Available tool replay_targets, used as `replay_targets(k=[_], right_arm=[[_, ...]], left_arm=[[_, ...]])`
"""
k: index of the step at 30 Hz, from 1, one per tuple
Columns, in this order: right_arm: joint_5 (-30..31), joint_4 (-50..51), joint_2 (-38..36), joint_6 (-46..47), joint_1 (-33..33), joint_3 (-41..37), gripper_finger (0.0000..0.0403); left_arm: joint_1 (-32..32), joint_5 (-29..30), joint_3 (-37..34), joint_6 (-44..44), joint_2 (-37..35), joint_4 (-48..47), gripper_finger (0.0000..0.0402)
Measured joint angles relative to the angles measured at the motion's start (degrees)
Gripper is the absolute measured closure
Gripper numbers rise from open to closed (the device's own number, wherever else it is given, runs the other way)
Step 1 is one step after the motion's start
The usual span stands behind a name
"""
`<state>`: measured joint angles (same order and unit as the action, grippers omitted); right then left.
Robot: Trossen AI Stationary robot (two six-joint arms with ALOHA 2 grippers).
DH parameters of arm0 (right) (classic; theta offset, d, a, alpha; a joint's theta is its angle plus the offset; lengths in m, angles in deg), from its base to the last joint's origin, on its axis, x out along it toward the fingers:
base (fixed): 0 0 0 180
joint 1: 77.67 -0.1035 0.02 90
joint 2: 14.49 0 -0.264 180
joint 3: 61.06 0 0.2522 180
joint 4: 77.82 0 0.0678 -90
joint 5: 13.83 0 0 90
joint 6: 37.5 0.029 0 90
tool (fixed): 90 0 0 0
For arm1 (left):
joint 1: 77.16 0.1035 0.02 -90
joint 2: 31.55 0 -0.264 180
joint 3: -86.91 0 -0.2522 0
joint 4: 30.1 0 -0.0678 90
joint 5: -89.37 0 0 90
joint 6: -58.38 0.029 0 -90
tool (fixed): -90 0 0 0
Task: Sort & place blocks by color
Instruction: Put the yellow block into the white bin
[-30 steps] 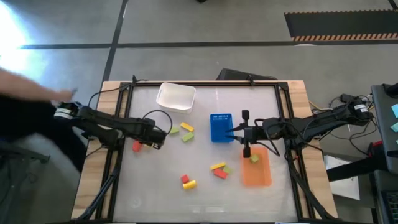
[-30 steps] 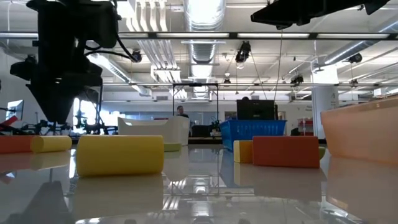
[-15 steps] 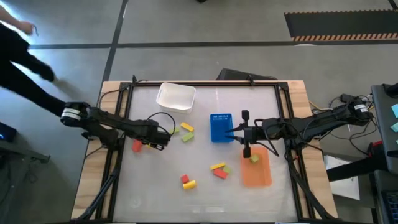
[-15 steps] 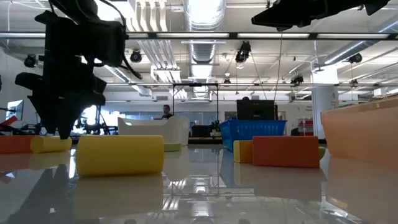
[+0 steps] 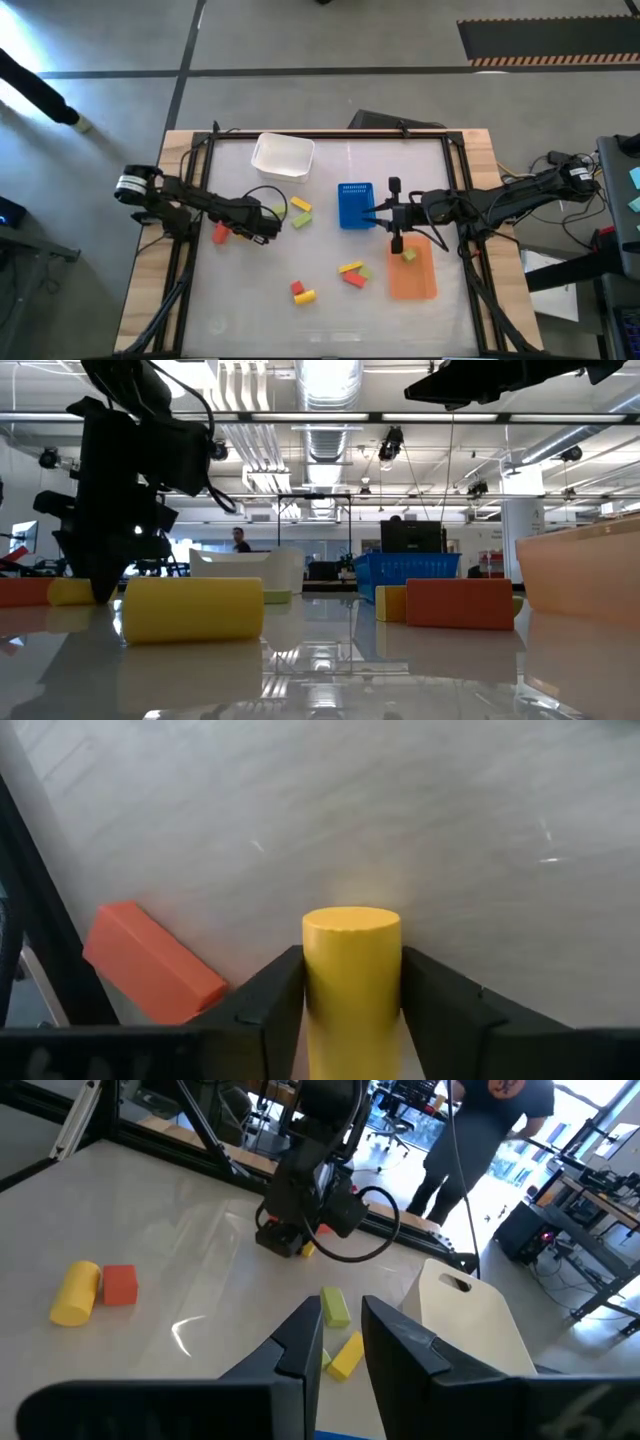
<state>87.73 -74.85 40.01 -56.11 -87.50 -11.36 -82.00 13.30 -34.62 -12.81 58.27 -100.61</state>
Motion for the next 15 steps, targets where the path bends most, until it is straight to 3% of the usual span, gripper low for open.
replay_targets(k=[4,15], right_arm=[[0.0,0.0,0.0,0.0,0.0,0.0,0.0339],[0.0,0.1,0.0,0.2,0.0,0.0,0.0339]], left_arm=[[0.0,0.1,-0.1,0.0,-0.4,0.3,0.0287],[0.0,0.5,4.4,4.7,-0.6,-0.9,0.0288]])
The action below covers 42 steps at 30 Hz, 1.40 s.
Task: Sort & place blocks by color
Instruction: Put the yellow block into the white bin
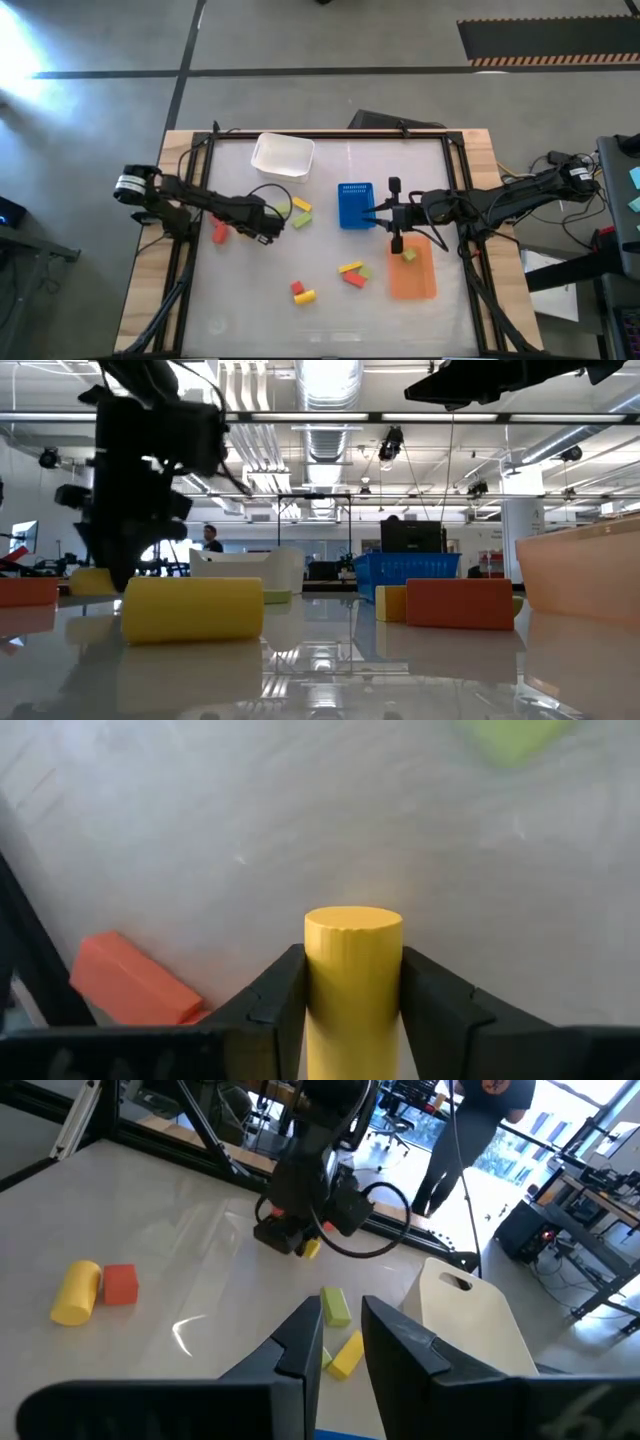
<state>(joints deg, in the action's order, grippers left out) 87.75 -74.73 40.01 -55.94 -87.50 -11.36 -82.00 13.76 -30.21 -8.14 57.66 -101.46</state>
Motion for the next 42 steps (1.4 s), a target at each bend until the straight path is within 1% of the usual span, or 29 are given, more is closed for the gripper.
replay_targets(k=[2,5,7,12,14,16,17,22,26,28,31,36,42], right_arm=[[0.0,0.0,0.0,0.0,0.0,0.0,0.0339],[0.0,0.0,0.0,0.0,0.0,0.0,0.0339],[0.0,0.0,0.0,-0.1,0.0,0.0,0.0339],[0.0,0.1,0.0,-0.2,0.0,0.0,0.0339],[0.0,0.5,0.0,-0.2,0.0,0.0,0.0339],[0.0,0.6,0.0,-0.2,0.0,0.0,0.0339],[0.0,0.8,-0.1,-0.2,0.0,0.0,0.0339],[0.0,1.4,-1.2,0.2,0.0,0.0,0.0339],[0.0,2.4,-1.9,0.6,0.0,0.0,0.0339],[0.0,3.1,-2.0,0.9,0.0,0.0,0.0339],[0.0,3.3,-2.0,1.1,0.0,0.0,0.0339],[0.0,3.6,-2.0,1.0,0.0,0.0,0.0339],[0.1,3.5,-2.0,0.9,0.0,0.0,0.0339]], left_arm=[[0.0,0.2,3.4,4.4,0.0,-3.1,0.0288],[0.0,0.8,9.6,14.4,0.0,-7.6,0.0288],[0.0,0.9,14.0,25.3,0.0,-10.0,0.0288],[0.2,1.7,23.0,60.3,0.0,-10.0,0.0288],[1.0,5.8,25.2,70.4,-0.1,-9.4,0.0284],[3.0,9.8,26.9,77.5,-0.1,-7.6,0.0276],[4.4,10.3,27.7,80.3,-0.1,-6.4,0.0273],[11.8,9.5,28.8,92.6,-0.1,3.4,0.0274],[18.0,5.5,28.3,101.2,0.2,11.7,0.0279],[21.0,3.6,28.3,103.3,0.7,15.1,0.0279],[24.4,2.9,28.3,106.1,2.2,18.7,0.0280],[28.6,0.5,28.3,108.3,5.8,20.0,0.0280],[30.9,0.4,28.3,110.3,10.2,20.1,0.0281]])
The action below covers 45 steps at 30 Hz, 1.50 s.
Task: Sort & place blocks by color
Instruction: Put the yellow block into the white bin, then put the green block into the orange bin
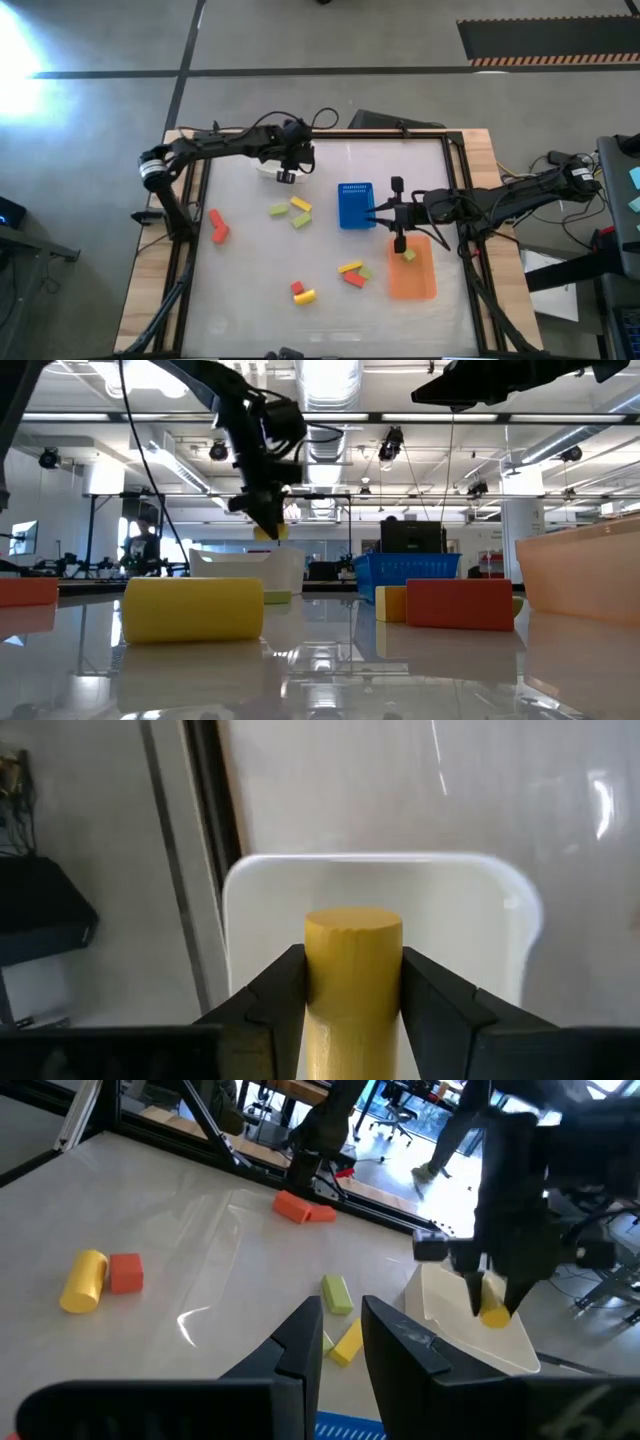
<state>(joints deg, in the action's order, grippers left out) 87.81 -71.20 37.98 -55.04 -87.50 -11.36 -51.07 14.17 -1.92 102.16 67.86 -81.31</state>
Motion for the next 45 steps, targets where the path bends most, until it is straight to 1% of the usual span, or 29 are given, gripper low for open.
replay_targets(k=[6,9,13,17,21,24,27,30,36,38,41,45], right_arm=[[0.4,0.0,0.0,-0.3,0.0,0.0,0.0339],[0.4,0.0,0.0,-0.4,0.0,0.0,0.0339],[0.4,0.0,0.0,-0.5,0.0,0.0,0.0339],[0.4,0.0,0.0,-0.6,0.0,0.0,0.0339],[0.4,0.0,0.0,-0.7,0.0,0.0,0.0339],[0.4,0.0,0.0,-0.7,0.0,0.0,0.0339],[0.4,-0.1,0.0,-0.7,0.0,0.0,0.0339],[0.4,-0.2,0.0,-0.7,0.0,0.0,0.0339],[0.4,-0.2,0.0,-0.7,0.0,0.0,0.0339],[0.4,-0.2,0.0,-0.7,0.0,0.0,0.0339],[0.4,-0.2,0.0,-0.7,0.0,0.0,0.0339],[0.4,-0.3,0.0,-0.7,0.0,0.0,0.0339]], left_arm=[[1.1,0.0,0.0,2.3,3.3,1.0,0.0281],[1.6,1.4,0.0,4.0,4.1,1.2,0.0281],[2.9,1.6,0.0,5.1,4.8,1.5,0.0281],[5.0,-0.7,-0.1,4.8,5.7,1.5,0.0281],[6.1,-1.0,-0.9,4.6,6.4,2.8,0.0280],[6.3,-0.3,-1.8,4.6,6.4,5.1,0.0266],[6.3,2.5,-2.0,4.6,6.4,5.8,0.0246],[6.4,3.1,-2.0,4.6,6.4,5.9,0.0231],[6.2,3.9,-2.0,4.5,6.2,5.7,0.0225],[5.7,5.4,-2.0,4.5,5.6,5.0,0.0225],[4.0,8.4,-1.7,2.6,3.7,3.0,0.0224],[0.4,9.5,-1.8,-4.9,-0.3,-1.0,0.0224]])
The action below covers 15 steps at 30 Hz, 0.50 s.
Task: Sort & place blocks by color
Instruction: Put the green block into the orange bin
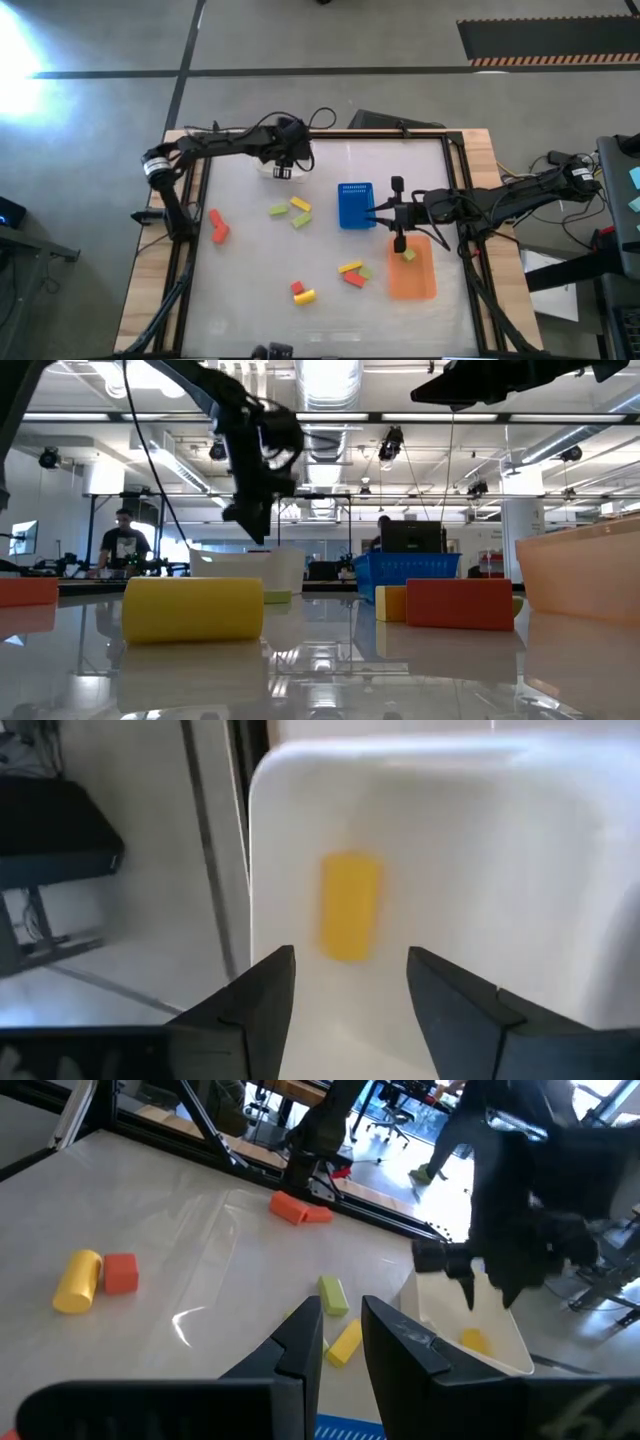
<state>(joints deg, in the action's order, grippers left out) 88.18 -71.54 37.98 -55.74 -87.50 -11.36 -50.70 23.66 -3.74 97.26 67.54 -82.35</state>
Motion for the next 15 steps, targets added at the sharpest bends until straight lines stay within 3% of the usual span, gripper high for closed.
replay_targets(k=[6,15], right_arm=[[0.0,-0.1,0.0,0.2,0.0,0.0,0.0339],[0.0,-0.8,0.0,0.2,0.0,0.0,0.0339]], left_arm=[[-8.4,-1.4,-1.7,-15.5,-7.2,-4.7,0.0224],[-20.6,-1.9,-13.0,-33.1,-15.7,-3.3,0.0224]])
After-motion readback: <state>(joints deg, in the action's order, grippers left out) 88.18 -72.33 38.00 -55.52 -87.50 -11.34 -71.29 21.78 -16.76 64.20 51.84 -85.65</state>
